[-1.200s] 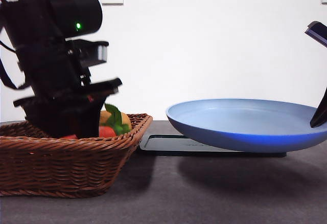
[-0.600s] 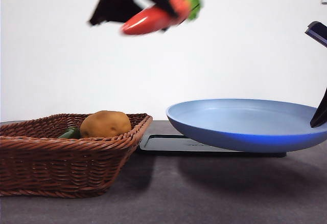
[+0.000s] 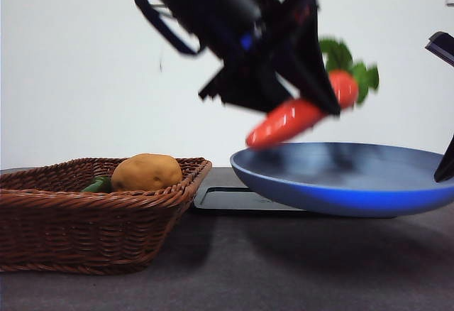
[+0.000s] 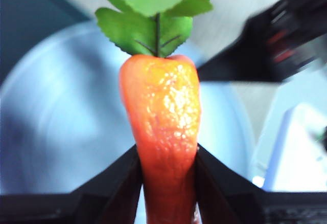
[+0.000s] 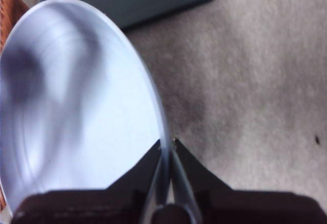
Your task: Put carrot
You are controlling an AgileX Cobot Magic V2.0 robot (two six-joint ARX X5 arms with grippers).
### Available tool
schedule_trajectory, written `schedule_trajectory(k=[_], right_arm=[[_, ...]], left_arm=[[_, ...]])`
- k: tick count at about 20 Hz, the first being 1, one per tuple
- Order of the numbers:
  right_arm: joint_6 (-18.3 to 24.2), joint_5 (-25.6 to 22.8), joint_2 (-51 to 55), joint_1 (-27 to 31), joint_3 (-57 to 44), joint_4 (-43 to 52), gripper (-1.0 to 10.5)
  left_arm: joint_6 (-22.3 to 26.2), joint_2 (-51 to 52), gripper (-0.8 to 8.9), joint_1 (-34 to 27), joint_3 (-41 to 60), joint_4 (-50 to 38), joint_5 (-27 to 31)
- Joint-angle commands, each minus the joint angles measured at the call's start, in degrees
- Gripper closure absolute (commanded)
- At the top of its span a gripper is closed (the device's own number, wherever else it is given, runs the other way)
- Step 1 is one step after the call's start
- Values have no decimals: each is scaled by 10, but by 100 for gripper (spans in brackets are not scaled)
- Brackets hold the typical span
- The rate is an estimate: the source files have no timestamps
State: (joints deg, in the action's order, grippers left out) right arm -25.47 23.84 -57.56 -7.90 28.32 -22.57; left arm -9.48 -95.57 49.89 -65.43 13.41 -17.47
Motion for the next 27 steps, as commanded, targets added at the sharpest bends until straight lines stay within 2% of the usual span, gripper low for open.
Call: schedule_trajectory(k=[1, 4, 8, 11, 15, 18, 20, 24, 27], right_arm=[[5, 3, -2, -2, 5, -2, 943], [4, 8, -2, -2, 5, -9, 943], [3, 52, -2, -2, 5, -9, 943], [-26, 70, -2, -2, 5, -14, 943], [-31, 73, -2, -2, 5, -20, 943], [-30, 44, -17, 0, 20, -20, 944], [-24, 27, -55, 0, 47, -21, 944], [6, -3, -171, 0, 141, -19, 943], [22, -4, -278, 1, 240, -18, 943]], left_arm=[[7, -26, 718, 8, -7, -2, -2], [8, -28, 708, 9, -7, -1, -1], [7, -28, 537, 9, -7, -1, -1], [-25, -24, 537, 11, -7, 0, -16], [-27, 32, 538, -5, -7, 29, -23], [-25, 112, 542, -28, -7, 68, -19], [-25, 174, 542, -47, -7, 88, -10], [-23, 294, 542, -70, -7, 120, 51], [-22, 367, 542, -80, -7, 143, 76]])
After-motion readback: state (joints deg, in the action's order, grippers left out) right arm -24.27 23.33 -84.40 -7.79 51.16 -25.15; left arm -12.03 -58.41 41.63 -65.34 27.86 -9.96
